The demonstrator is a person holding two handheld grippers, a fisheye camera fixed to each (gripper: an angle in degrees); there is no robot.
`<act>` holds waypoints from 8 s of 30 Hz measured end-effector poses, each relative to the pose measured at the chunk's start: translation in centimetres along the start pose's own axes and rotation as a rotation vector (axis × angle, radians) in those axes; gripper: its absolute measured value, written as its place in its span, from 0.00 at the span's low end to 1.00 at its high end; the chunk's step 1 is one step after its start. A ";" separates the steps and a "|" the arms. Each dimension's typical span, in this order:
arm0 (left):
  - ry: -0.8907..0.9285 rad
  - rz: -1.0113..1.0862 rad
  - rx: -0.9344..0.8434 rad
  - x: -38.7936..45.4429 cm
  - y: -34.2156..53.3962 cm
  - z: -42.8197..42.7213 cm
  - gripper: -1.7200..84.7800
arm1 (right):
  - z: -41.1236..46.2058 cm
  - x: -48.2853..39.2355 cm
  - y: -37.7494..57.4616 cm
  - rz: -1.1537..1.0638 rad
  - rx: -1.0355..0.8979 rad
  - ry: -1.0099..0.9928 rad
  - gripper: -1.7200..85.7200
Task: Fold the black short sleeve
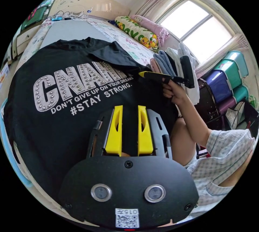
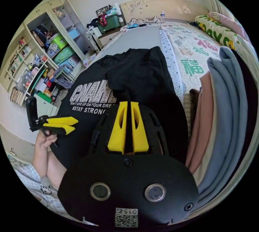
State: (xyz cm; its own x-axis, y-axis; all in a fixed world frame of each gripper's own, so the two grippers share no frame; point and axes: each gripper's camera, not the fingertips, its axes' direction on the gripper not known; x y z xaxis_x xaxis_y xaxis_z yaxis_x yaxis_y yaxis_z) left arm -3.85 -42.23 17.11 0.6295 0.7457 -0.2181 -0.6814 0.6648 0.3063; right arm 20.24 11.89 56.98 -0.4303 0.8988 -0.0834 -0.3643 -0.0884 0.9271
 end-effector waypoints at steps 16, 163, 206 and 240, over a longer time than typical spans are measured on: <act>-0.193 0.142 0.048 8.5 -9.2 4.7 0.16 | -6.7 1.1 -3.5 -0.149 -0.018 0.353 0.10; -0.484 -0.271 0.055 -11.9 7.4 -10.7 0.02 | -3.3 -26.1 -16.8 -0.757 -0.254 -0.124 0.11; -0.302 -0.008 0.133 -13.3 -11.4 -19.1 0.03 | 1.3 7.6 -20.1 -0.095 0.083 0.001 0.06; -0.183 -0.105 0.047 -4.5 22.8 -23.5 0.16 | -2.1 7.5 10.8 -0.093 -0.172 -0.124 0.17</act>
State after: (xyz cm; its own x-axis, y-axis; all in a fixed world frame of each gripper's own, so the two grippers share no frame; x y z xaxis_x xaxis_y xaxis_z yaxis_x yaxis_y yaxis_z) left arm -31.00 -29.42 3.33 0.7560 0.6496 -0.0809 -0.5933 0.7321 0.3346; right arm 11.34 16.78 65.57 -0.2877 0.9514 -0.1100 -0.5375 -0.0654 0.8407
